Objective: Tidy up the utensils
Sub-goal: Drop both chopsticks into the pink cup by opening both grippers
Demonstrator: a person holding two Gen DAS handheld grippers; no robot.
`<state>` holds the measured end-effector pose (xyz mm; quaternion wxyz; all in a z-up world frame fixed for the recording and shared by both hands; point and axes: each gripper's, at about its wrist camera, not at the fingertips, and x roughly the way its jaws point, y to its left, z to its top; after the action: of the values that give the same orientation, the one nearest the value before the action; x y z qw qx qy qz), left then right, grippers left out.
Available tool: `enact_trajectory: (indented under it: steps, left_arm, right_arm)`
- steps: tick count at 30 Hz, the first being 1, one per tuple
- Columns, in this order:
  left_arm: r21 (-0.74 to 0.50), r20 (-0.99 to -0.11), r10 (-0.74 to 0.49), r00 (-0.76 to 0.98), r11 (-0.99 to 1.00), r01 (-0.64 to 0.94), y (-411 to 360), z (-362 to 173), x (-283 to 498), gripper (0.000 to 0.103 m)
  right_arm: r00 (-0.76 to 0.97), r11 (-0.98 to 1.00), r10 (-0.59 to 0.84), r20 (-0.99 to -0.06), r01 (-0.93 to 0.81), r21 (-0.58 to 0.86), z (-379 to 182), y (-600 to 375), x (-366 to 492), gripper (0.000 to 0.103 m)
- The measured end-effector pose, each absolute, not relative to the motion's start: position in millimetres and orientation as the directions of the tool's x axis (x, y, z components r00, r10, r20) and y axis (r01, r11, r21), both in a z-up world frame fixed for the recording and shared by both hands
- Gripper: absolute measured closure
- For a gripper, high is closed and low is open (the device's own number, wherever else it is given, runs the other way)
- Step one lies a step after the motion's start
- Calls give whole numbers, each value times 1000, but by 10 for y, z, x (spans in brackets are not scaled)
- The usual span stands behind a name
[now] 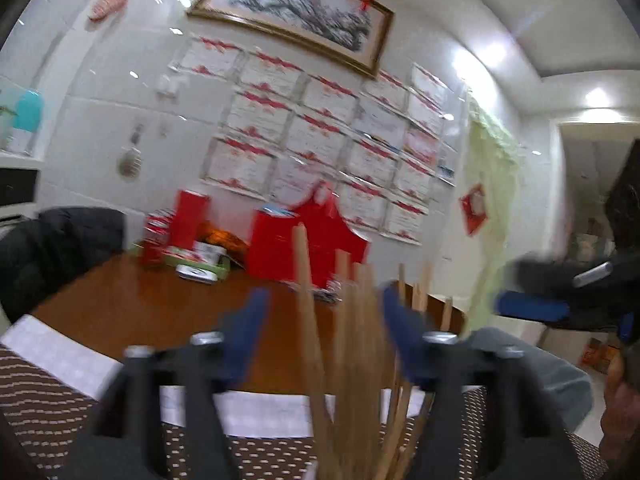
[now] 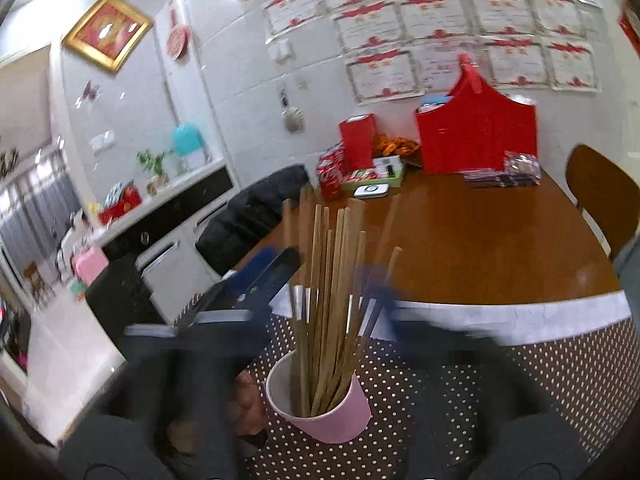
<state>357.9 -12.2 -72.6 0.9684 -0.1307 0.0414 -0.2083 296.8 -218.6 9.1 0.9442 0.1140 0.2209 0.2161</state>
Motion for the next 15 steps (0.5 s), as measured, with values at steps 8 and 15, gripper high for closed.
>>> enact_trajectory:
  steps: [8,15]
  left_arm:
    - [-167,-88,-379,921,917,361,-8,-397,3086,13]
    - [-123,-218,-302,928,952,280,-10,-154,2430,9]
  right_arm:
    - [863,901,388,-325,-281,330,181,-2397,2629,6]
    - [883,913,347,-315,-241,330,217,-2357,2110,6]
